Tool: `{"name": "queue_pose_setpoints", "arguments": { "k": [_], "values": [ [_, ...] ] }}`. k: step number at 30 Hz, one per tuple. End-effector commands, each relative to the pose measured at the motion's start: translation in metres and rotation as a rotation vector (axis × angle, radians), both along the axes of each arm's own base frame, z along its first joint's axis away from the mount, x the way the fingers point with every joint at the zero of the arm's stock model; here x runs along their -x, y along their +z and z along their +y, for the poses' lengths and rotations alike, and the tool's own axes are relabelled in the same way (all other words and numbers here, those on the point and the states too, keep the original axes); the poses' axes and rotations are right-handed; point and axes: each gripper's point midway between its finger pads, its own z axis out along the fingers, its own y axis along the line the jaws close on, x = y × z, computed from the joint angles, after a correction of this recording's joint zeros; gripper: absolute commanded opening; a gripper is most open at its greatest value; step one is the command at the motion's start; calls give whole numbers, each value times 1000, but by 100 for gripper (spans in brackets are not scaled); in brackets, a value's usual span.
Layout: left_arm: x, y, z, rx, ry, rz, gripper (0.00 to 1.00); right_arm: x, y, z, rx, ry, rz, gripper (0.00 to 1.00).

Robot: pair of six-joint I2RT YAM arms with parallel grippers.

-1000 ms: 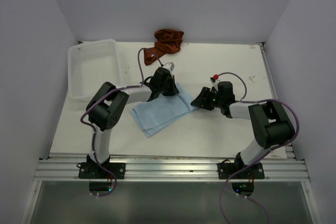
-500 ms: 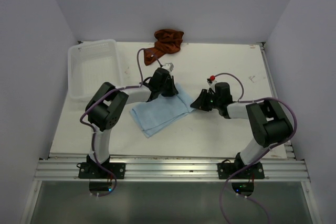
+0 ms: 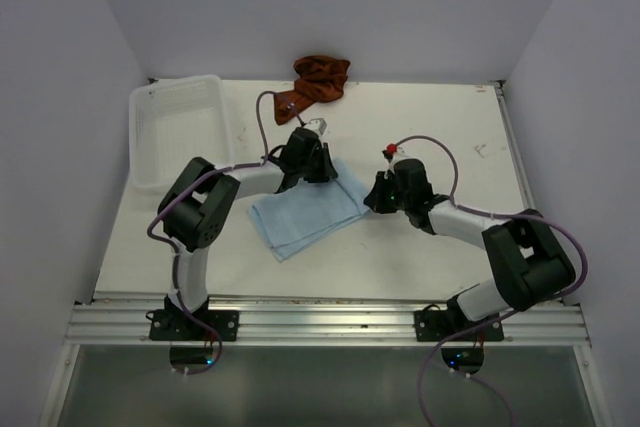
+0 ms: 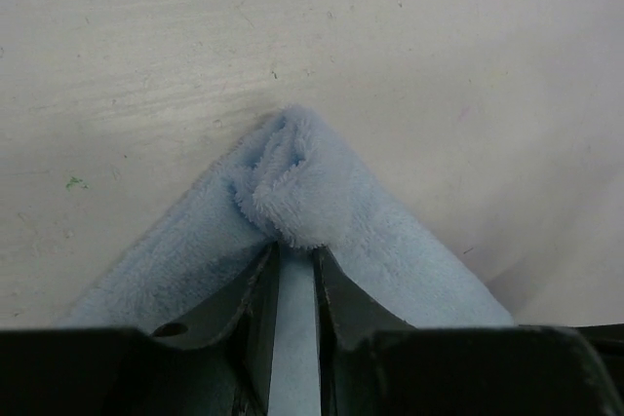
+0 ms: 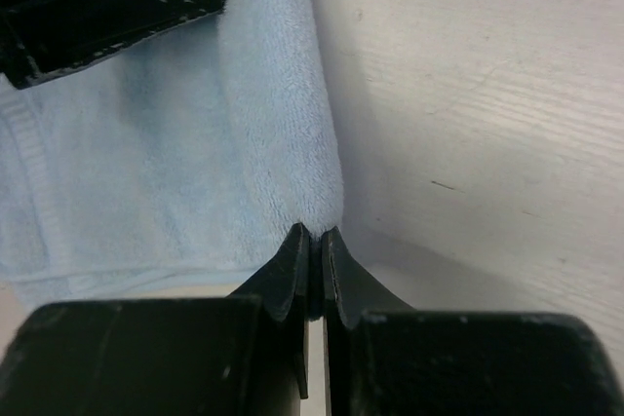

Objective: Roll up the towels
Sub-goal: Roll the towel

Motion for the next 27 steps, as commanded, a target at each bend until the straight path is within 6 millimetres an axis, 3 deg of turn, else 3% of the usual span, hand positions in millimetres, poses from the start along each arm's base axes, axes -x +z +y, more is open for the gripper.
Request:
{"name": "queue_pose_setpoints", "arguments": {
  "k": [1,9,15,21,23,27],
  "values": [
    [-13,24,13,-12,30,-65,24,-8,4,-24,163,-65,-42,0],
    [-9,37,19,3,38,-73,27,-4,5,-19,309,-39,-103,0],
    [-4,76,13,87,24,-111,29,0,11,-14,336,-44,-145,0],
    [1,99,-7,201,-26,-91,30,1,21,-13,353,-75,-194,0],
    [1,102,-11,218,-36,-89,31,2,21,-10,355,-71,-201,0],
    [6,87,-20,183,-54,-58,33,2,22,-9,371,-80,-214,0]
  ]
}}
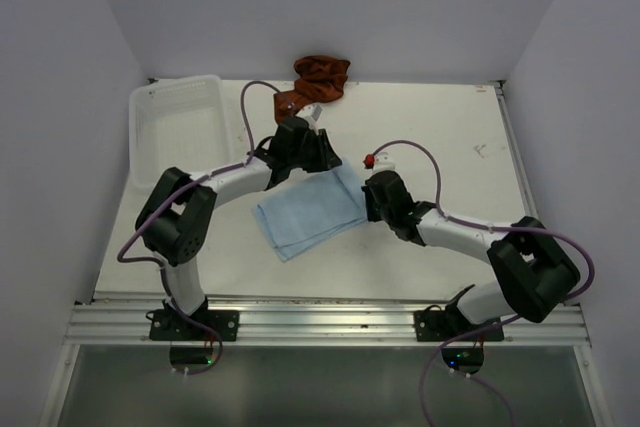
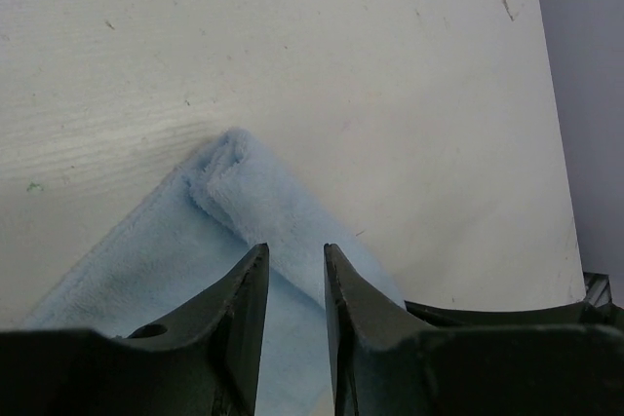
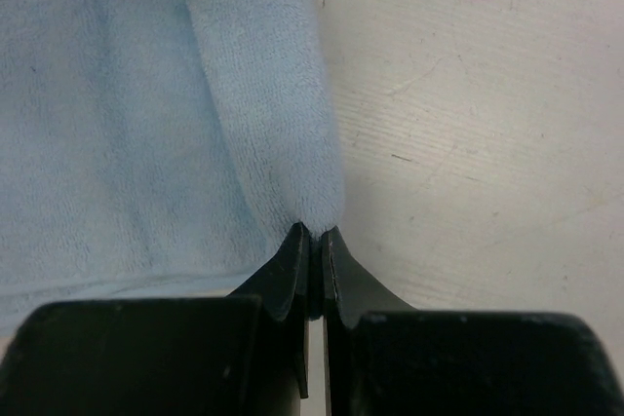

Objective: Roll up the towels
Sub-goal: Roll the towel

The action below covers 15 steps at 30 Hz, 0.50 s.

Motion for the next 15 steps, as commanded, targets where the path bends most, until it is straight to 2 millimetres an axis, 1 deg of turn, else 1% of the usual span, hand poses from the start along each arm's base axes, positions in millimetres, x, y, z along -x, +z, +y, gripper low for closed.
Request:
{"name": "queue_pose_setpoints", "arguments": {
  "k": [1,3,6,8,10,15],
  "values": [
    [-3,12,-18,40,-34,-15,33,-9,15,0,11,-30,-69,0],
    [-1,5,-21,38,-39,-6,34,-8,15,1,22,-30,-73,0],
    [-1,3,-25,35,-44,-13,36,-6,14,3,36,-20,-74,0],
    [-2,2,-25,16,-43,-18,38,-5,13,2,45,-20,-75,0],
    [-4,-5,-26,-2,-42,-10,38,-5,12,3,49,-17,-75,0],
    [-10,-14,-27,-17,-39,-13,40,-5,13,4,53,-16,-77,0]
  ]
}}
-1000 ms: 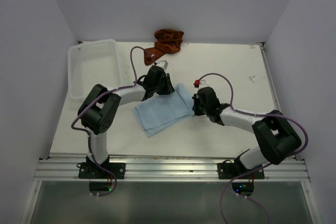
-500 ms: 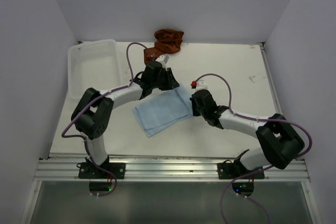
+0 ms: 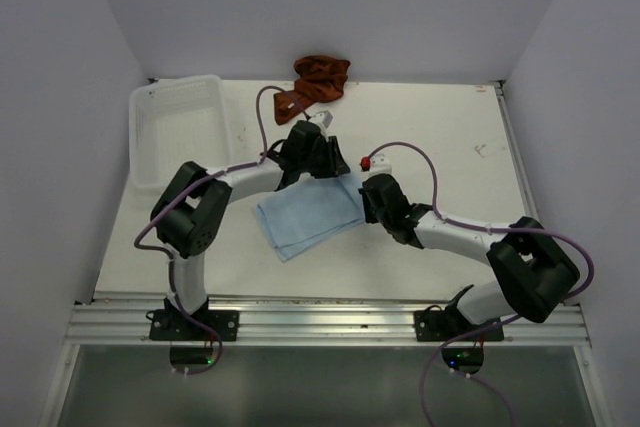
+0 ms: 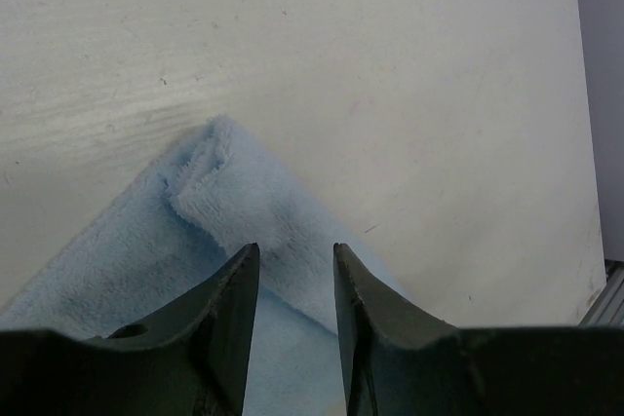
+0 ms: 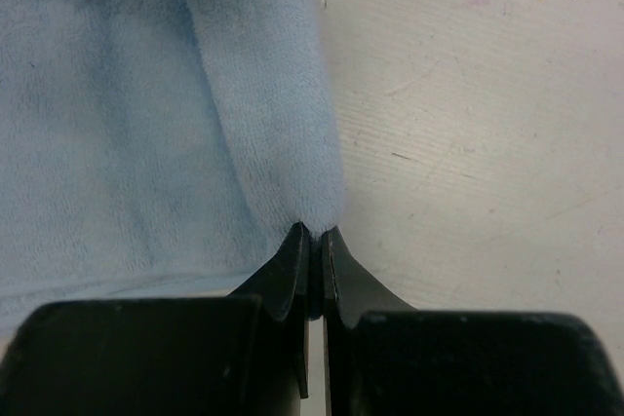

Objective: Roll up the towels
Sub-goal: Roll the towel

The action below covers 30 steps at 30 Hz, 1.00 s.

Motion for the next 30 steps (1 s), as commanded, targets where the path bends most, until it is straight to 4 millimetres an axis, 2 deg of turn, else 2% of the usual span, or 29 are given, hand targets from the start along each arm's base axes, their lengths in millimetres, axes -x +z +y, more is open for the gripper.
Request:
{"name": "queue_pose_setpoints", "arguments": {
  "k": [1,11,20,30],
  "values": [
    [-16,12,-7,9,0,-59,40,-8,11,1,10,-12,-47,0],
    [-25,-8,-6,-53,9,-62,42,-6,9,2,26,-3,-49,0],
    [-28,-15,-8,-60,10,-58,43,-4,8,2,64,7,-65,0],
    [-25,-18,-4,-57,21,-56,43,3,8,13,134,38,-105,0]
  ]
}}
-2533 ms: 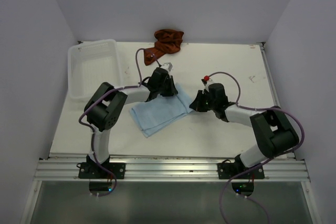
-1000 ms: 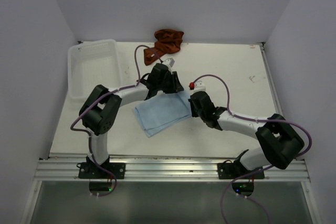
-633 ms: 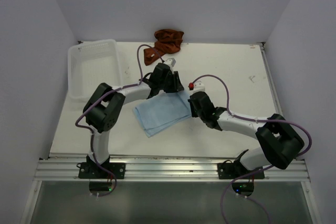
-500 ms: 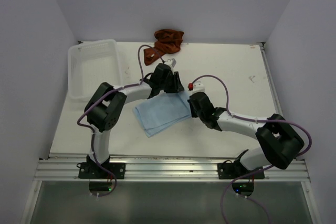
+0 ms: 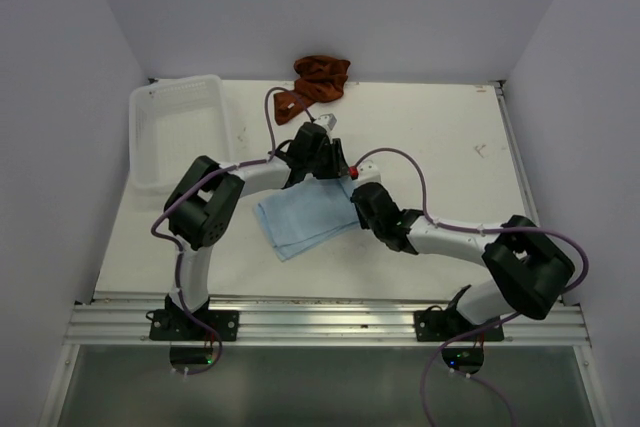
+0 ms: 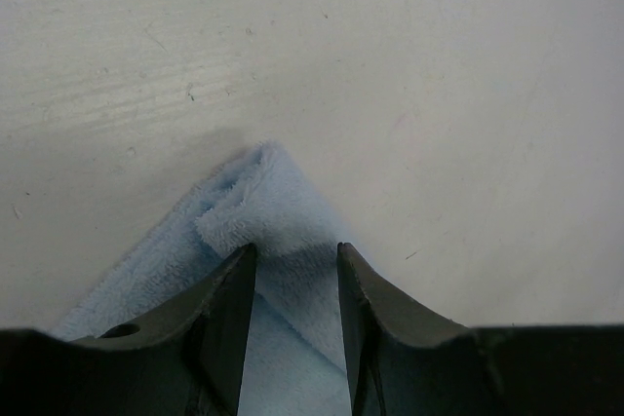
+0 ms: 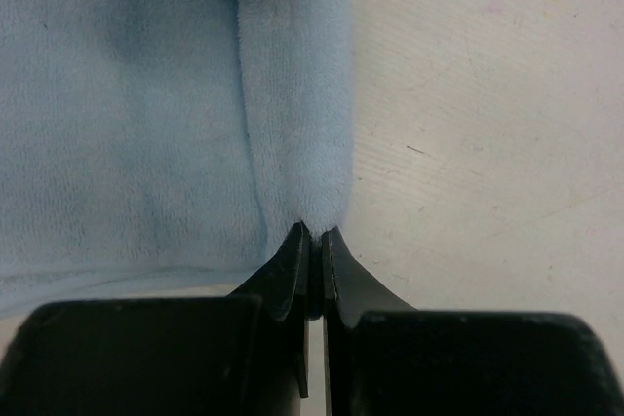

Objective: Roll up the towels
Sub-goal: Roll the towel

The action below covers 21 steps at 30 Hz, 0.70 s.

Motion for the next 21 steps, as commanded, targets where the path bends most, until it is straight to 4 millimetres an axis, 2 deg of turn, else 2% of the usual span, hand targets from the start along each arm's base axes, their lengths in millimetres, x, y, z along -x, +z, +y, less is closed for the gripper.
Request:
{"name": "queue_pose_setpoints", "arguments": {
  "k": [1,11,15,21],
  "values": [
    [-9,12,0,3,13,-60,43,-7,12,6,41,-7,-69,0],
    [-6,15,9,1,31,-69,42,0,16,14,179,3,-144,0],
    [-6,19,12,7,39,-75,42,4,18,23,217,31,-165,0],
    [-6,28,18,18,49,-89,42,8,12,35,286,65,-173,0]
  ]
}}
